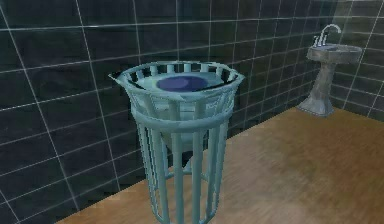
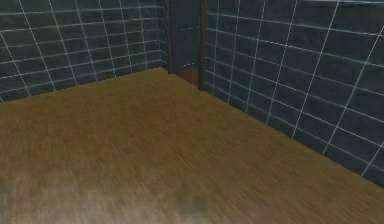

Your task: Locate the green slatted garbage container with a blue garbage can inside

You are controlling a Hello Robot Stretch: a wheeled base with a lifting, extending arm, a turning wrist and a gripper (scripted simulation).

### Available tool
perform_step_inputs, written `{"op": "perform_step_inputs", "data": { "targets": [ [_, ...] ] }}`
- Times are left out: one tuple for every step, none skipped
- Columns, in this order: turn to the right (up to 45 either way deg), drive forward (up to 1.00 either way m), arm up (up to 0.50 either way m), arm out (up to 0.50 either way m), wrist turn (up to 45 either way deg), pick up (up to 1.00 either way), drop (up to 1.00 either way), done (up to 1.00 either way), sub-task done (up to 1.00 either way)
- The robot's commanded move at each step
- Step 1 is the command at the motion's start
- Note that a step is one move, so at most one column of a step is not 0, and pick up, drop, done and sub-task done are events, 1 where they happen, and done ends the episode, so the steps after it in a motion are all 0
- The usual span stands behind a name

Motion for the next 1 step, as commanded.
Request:
{"op": "perform_step_inputs", "data": {
  "targets": [
    [0.0,0.0,0.0,0.0,0.0,0.0,0.0,1.0,0.0]
  ]
}}
